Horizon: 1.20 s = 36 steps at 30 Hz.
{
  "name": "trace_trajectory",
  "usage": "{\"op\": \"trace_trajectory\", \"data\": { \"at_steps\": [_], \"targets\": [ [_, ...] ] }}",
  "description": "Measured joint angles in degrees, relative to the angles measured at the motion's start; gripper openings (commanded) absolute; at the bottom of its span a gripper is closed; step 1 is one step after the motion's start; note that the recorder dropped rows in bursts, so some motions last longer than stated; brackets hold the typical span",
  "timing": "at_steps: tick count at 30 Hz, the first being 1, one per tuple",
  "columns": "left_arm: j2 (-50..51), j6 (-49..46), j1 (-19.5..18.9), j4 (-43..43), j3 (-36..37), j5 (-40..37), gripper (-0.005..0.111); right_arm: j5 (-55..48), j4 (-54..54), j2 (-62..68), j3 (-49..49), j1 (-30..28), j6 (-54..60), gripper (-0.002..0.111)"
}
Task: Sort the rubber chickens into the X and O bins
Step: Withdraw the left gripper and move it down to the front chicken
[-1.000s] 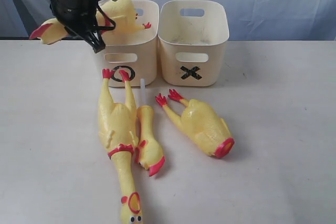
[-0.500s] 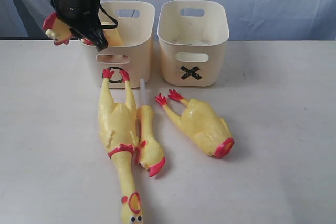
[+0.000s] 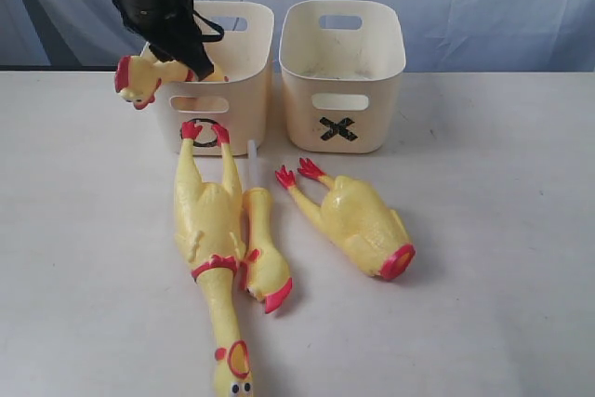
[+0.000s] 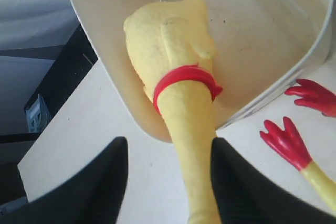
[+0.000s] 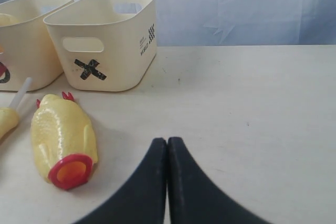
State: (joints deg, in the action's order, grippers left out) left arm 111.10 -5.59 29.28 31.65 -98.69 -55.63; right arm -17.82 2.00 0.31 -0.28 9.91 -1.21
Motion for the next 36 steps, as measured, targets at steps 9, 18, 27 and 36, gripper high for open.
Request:
{"op": "trace_trajectory", "data": {
  "at_steps": [9, 18, 27, 36],
  "targets": [
    [0.0, 5.59, 0.0, 5.27, 0.0, 2.71, 0.073, 0.0, 0.0, 0.0, 0.0, 0.0, 0.0, 0.0],
    [-8.52, -1.91, -0.08, -14.73, -0.57, 8.17, 0.034, 0.0, 0.0, 0.0, 0.0, 0.0, 0.0, 0.0],
    [-10.54, -9.65, 4.17, -29.82, -0.57, 1.99, 0.0, 0.0, 0.0, 0.0, 0.0, 0.0, 0.0, 0.0],
    [-12.85, -5.33, 10.57, -23.02, 3.53, -0.27, 0.0, 0.0, 0.0, 0.0, 0.0, 0.0, 0.0, 0.0]
  ]
}}
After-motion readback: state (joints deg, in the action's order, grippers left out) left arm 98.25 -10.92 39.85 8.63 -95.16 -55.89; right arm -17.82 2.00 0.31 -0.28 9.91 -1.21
